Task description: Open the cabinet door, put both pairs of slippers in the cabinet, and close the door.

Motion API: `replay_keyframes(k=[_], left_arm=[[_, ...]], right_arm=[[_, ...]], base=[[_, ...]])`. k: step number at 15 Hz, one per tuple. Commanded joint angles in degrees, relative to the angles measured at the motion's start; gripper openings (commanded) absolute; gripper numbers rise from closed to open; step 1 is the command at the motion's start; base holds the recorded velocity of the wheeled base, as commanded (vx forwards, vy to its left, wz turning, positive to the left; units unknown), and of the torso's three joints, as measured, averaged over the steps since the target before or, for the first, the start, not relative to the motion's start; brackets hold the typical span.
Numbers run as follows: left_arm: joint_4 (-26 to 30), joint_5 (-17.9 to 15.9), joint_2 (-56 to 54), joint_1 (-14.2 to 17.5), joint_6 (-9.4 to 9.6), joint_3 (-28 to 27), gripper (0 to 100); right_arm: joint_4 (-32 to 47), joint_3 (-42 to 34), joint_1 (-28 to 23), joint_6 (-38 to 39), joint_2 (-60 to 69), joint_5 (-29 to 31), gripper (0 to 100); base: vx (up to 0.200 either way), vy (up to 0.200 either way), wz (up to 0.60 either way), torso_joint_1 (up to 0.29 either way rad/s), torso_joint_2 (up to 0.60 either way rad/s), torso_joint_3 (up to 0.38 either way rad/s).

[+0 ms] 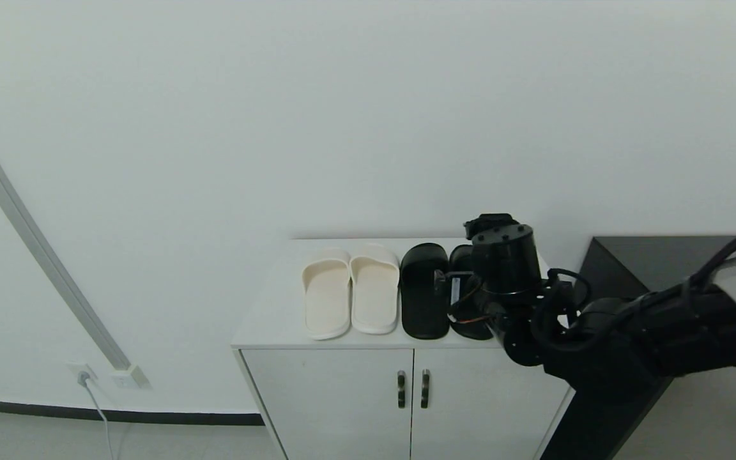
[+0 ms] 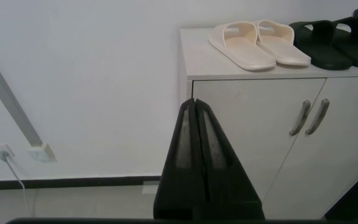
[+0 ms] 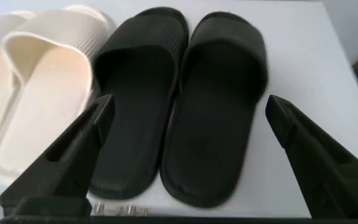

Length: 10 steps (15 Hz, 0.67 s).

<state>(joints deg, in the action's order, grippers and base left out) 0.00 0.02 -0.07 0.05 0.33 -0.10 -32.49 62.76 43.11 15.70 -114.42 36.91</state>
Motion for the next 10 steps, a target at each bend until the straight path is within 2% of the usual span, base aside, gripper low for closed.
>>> replay_keyframes(k=[1, 10], left_arm=[[0.0, 0.0, 0.1, 0.0, 0.02, 0.0, 0], [0.0, 0.1, 0.1, 0.0, -0.07, 0.0, 0]], right_arm=[[-1.7, 3.3, -0.7, -0.1, -7.0, 1.0, 100], [-1.7, 19.3, -5.1, -0.8, -20.0, 3.7, 100]], base=[[0.000, 0.000, 0.00, 0.000, 0.00, 0.000], [0.000, 0.000, 0.00, 0.000, 0.00, 0.000]])
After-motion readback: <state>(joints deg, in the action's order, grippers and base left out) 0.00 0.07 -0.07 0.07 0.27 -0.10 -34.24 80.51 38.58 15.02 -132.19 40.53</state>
